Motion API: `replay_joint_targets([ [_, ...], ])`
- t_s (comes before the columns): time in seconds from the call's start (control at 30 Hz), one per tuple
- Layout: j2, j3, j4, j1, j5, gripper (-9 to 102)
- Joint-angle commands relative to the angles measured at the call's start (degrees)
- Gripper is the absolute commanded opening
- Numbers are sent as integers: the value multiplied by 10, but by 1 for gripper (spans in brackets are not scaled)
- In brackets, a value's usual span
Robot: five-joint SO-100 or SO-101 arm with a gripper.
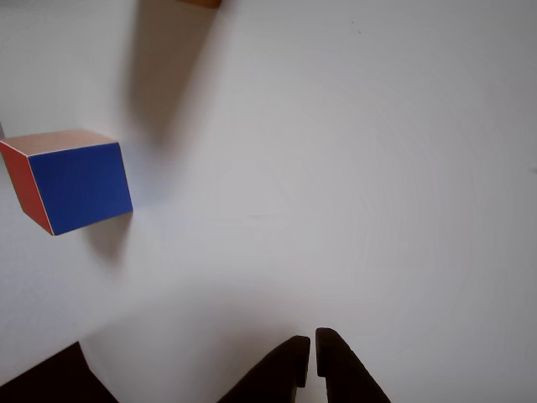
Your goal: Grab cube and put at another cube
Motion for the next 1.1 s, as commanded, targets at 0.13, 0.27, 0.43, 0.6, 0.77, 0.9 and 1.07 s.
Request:
replay_joint_targets([
  [0.13, 3, -4, -7, 41, 12, 0],
  [0.27, 3, -4, -7, 41, 12, 0],
  [0.43, 3, -3, -18, 41, 14, 0],
  [0.6, 3, -99, -28, 91, 47, 10],
  [0.77, -101, -221, -45, 134, 65, 18],
  [0.9, -306, -368, -34, 175, 89, 30],
  [1.07, -468, -481, -11, 206, 76, 37],
])
